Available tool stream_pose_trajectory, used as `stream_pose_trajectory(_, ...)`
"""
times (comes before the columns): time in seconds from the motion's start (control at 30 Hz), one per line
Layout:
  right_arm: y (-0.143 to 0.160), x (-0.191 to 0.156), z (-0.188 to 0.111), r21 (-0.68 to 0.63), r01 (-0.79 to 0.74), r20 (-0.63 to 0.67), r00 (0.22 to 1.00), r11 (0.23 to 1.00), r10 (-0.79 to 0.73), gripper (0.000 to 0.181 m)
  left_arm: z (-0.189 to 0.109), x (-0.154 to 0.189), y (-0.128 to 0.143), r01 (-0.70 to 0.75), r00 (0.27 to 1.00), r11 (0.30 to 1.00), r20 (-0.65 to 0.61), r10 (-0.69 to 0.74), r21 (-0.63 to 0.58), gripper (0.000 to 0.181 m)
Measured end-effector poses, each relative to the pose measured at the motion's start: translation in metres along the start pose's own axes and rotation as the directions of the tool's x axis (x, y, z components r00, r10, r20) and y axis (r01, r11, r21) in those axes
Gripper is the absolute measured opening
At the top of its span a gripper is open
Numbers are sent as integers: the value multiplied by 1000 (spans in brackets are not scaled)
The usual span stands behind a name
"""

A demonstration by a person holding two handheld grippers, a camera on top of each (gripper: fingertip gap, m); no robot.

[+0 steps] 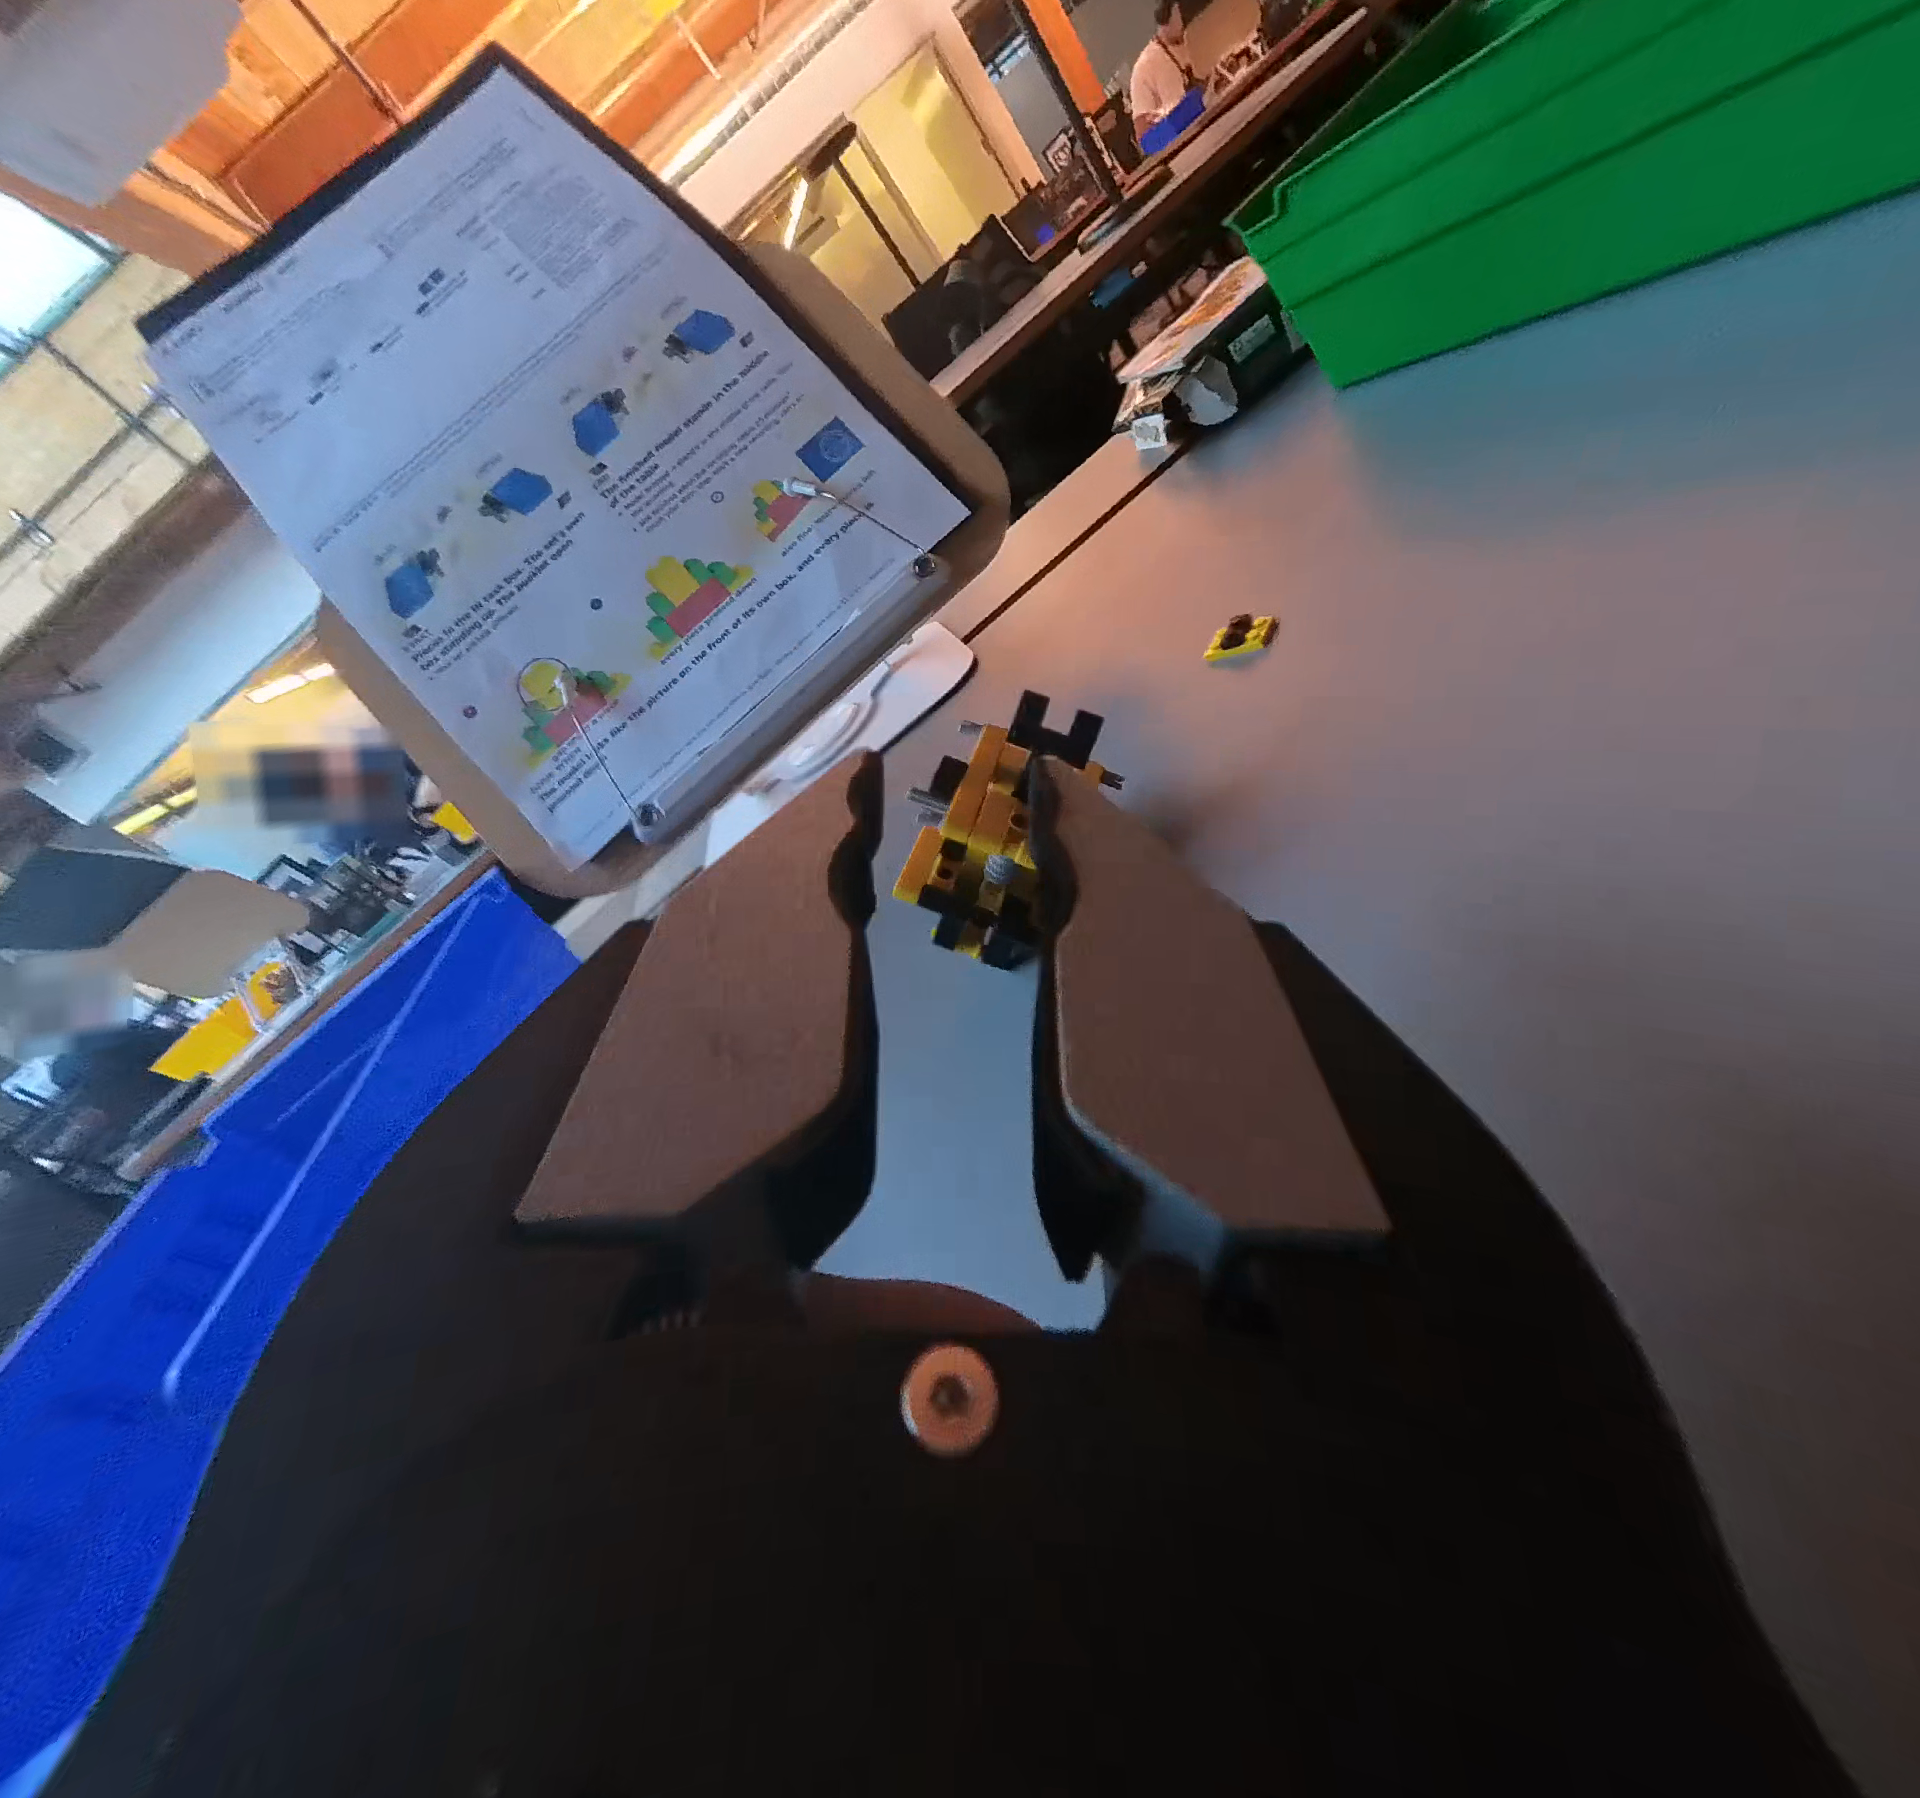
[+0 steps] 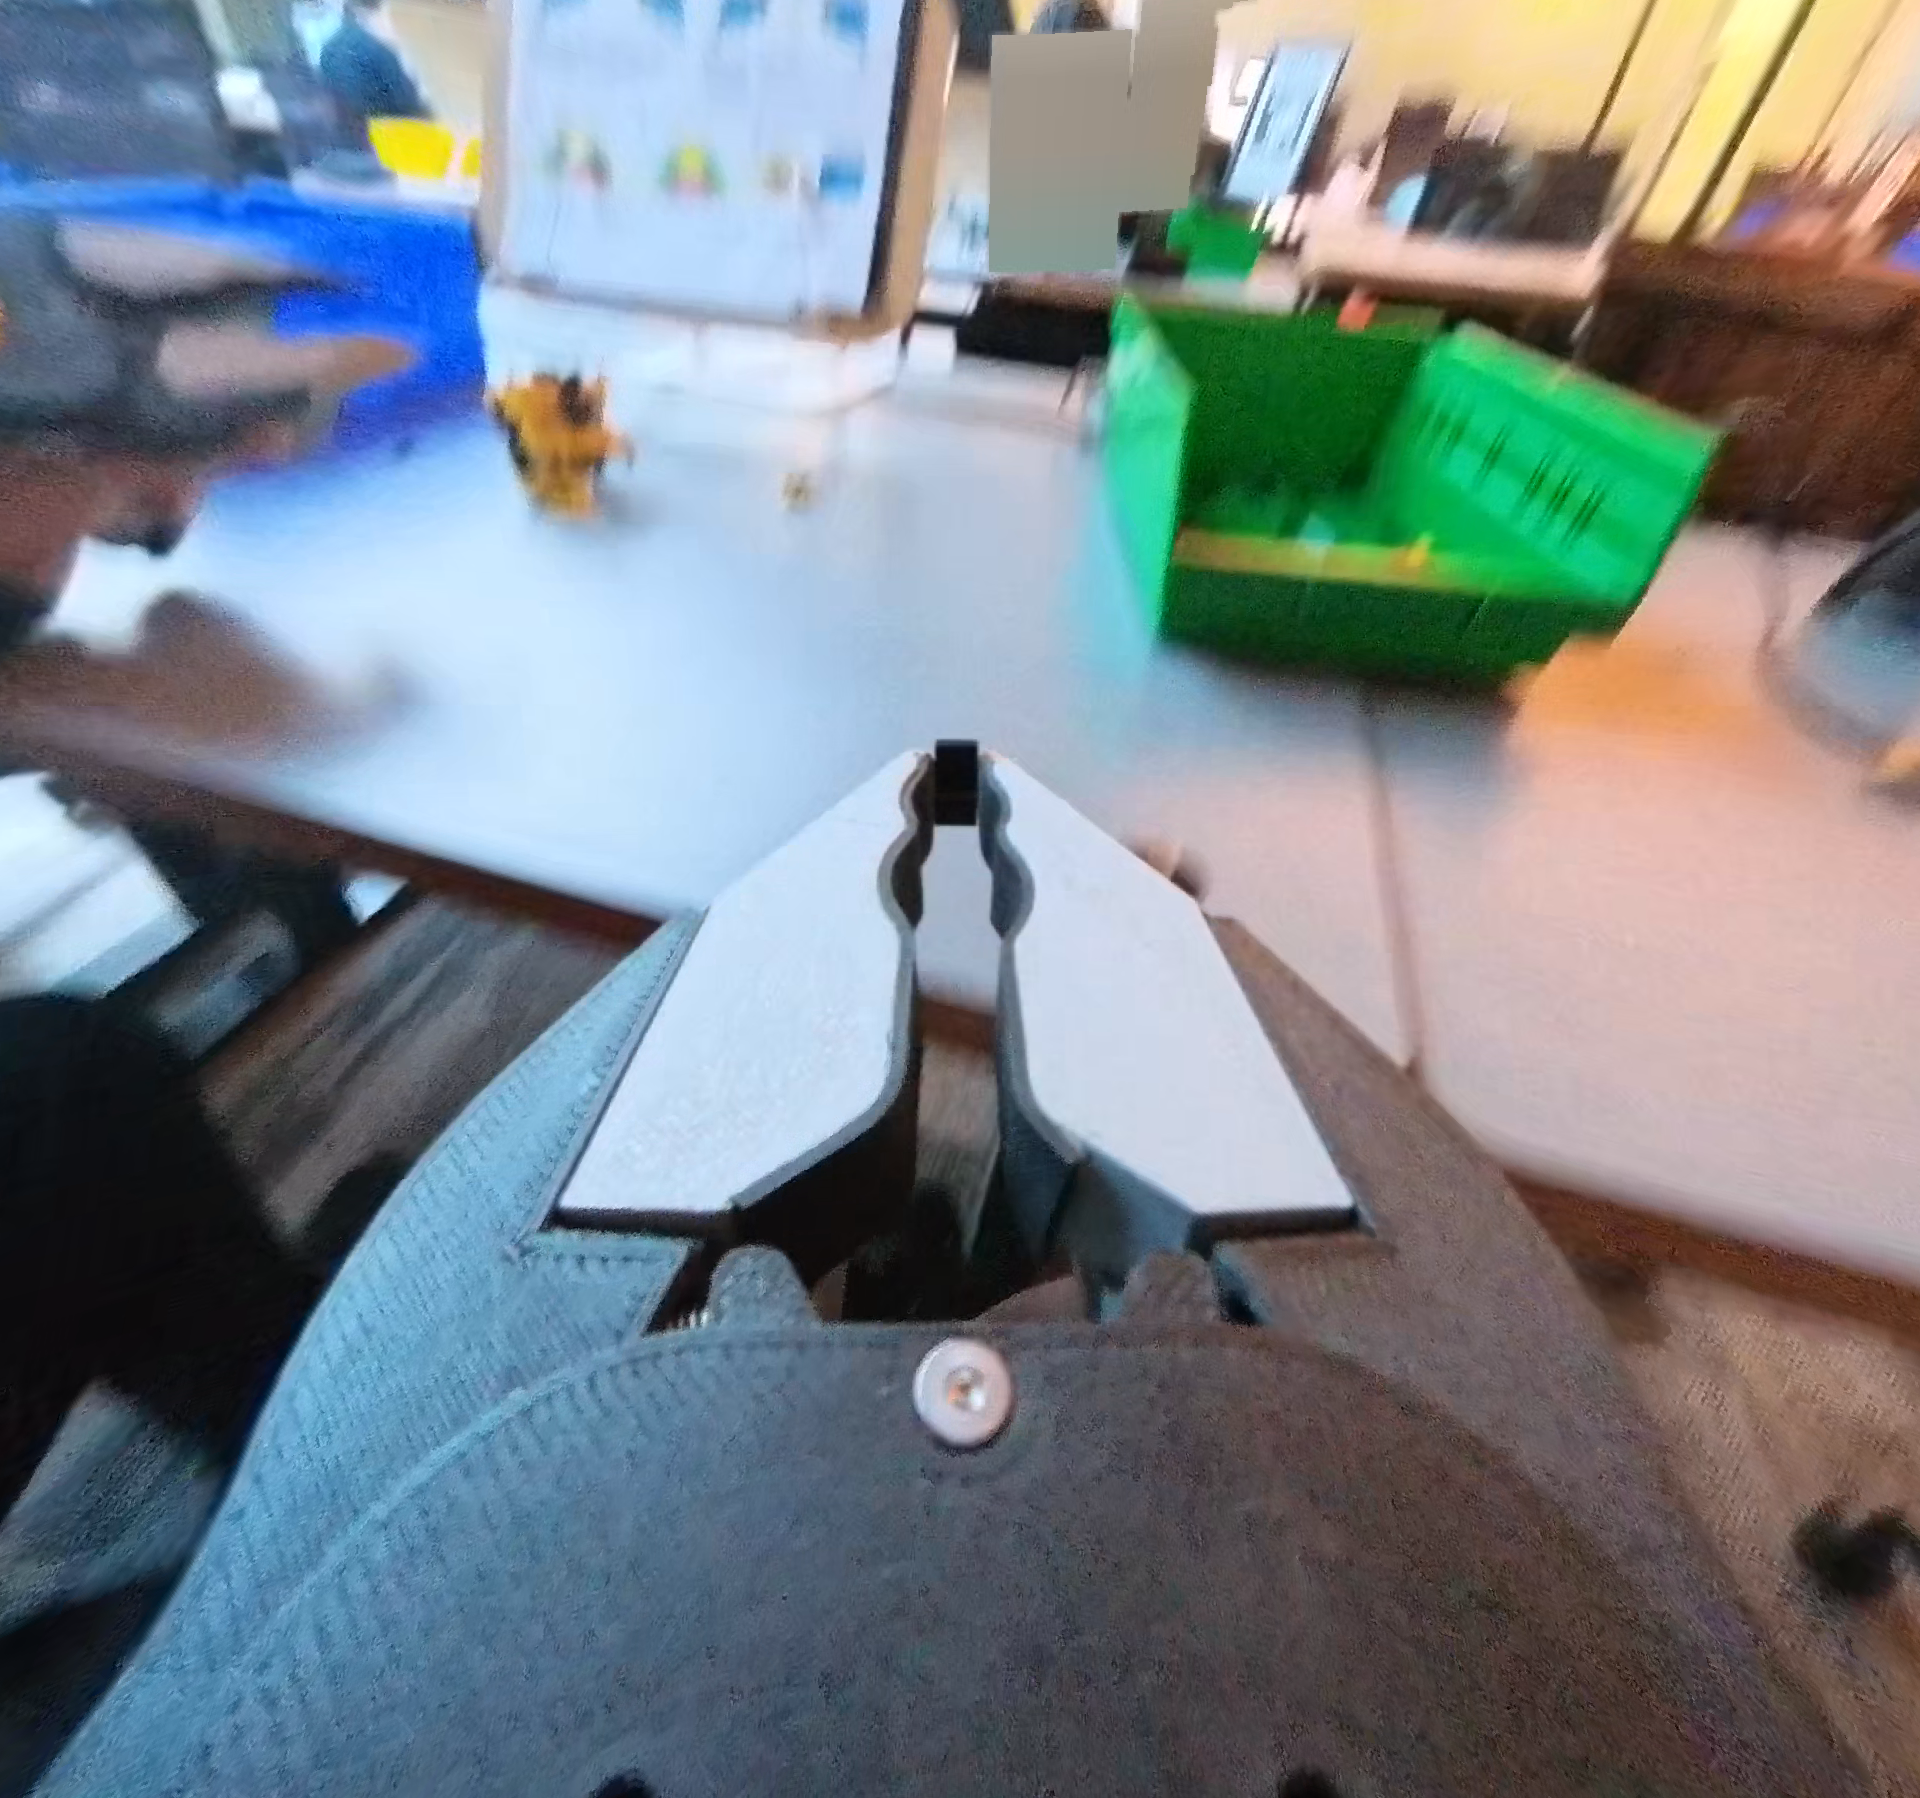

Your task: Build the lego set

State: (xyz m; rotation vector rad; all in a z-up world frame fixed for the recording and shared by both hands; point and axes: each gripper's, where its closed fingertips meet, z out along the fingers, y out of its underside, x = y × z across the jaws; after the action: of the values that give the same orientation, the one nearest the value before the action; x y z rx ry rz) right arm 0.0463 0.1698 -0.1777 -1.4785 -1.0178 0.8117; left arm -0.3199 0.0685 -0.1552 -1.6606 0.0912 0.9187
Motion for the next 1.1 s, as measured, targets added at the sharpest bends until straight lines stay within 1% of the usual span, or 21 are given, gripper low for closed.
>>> stream_pose_trajectory(0.07, -59, 22, 21, 88, 30, -23, 999, 996, -28, 4, -2, -3, 5, 32, 999, 999, 6, -32, -15, 25)
stream_pose_trajectory(0.1, -83, 34, 38, 100, 39, -23, 999, 994, -37, 5, -3, -4, 7, 42, 999, 999, 6, -42, -18, 25)
stream_pose_trajectory(0.13, -101, 51, 60, 81, 46, -32, 999, 996, -44, 4, -4, -3, 8, 51, 999, 998, -1, -51, -21, 25)
stream_pose_trajectory(0.2, -121, 90, 111, -2, 15, -59, 998, 1000, -15, 6, -7, -3, 8, 41, 999, 999, 6, -41, -14, 25)
stream_pose_trajectory(0.27, -124, 129, 166, -127, -97, -84, 993, 987, 87, 29, -8, 1, 6, 19, 1000, 1000, -6, -19, -5, 23)
stream_pose_trajectory(0.33, -110, 155, 215, -283, -173, -88, 984, 943, 154, 34, -6, 5, 6, 7, 1000, 1000, -21, -7, -15, 23)
stream_pose_trajectory(0.4, -89, 177, 247, -425, -209, -136, 977, 881, 166, 41, -5, 6, 7, 13, 999, 1000, -32, -14, -21, 25)
stream_pose_trajectory(0.47, -77, 193, 266, -484, -190, -150, 980, 854, 133, 41, -9, 5, 3, 24, 999, 1000, -33, -24, 3, 25)
stream_pose_trajectory(0.53, -72, 201, 275, -506, -167, -143, 984, 846, 109, 41, -12, 4, 0, 46, 998, 999, -42, -45, 21, 24)
stream_pose_trajectory(0.6, -74, 198, 279, -503, -156, -101, 987, 850, 122, 42, -12, 7, -1, 69, 995, 997, -70, -68, 24, 25)
stream_pose_trajectory(0.63, -75, 194, 277, -509, -161, -78, 987, 846, 141, 46, -13, 8, -2, 72, 995, 997, -77, -70, 29, 25)
stream_pose_trajectory(0.67, -79, 184, 273, -501, -158, -37, 986, 851, 161, 46, -13, 9, -4, 73, 994, 997, -82, -70, 37, 24)
stream_pose_trajectory(0.73, -81, 155, 257, -488, -127, 80, 979, 864, 189, 40, -13, 13, -3, 78, 992, 996, -106, -74, 32, 25)
stream_pose_trajectory(0.8, -63, 126, 235, -548, -101, 150, 965, 830, 217, 39, -13, 14, -3, 78, 991, 996, -116, -74, 33, 25)
stream_pose_trajectory(0.87, -47, 91, 221, -579, -67, 241, 938, 813, 249, 26, -15, 12, -5, 90, 990, 995, -116, -84, 46, 25)
stream_pose_trajectory(0.9, -39, 78, 218, -589, -51, 265, 930, 806, 253, 39, -15, 10, -5, 108, 988, 993, -115, -101, 49, 26)
stream_pose_trajectory(0.93, -35, 70, 220, -589, -35, 269, 934, 807, 237, 45, -15, 5, -3, 134, 986, 990, -110, -128, 48, 25)
stream_pose_trajectory(0.97, -34, 62, 225, -572, -17, 277, 937, 820, 213, 41, -15, 0, -2, 169, 981, 985, -109, -163, 46, 25)
stream_pose_trajectory(1.0, -35, 53, 229, -562, 0, 299, 932, 827, 203, 41, -16, -4, 0, 200, 974, 979, -116, -194, 44, 25)
stream_pose_trajectory(1.03, -38, 44, 233, -562, 13, 314, 928, 827, 199, 34, -15, -9, 3, 217, 970, 975, -119, -212, 38, 25)
stream_pose_trajectory(1.1, -57, 32, 241, -514, 28, 326, 931, 858, 165, 33, -15, -15, 11, 217, 969, 976, -124, -214, 17, 26)
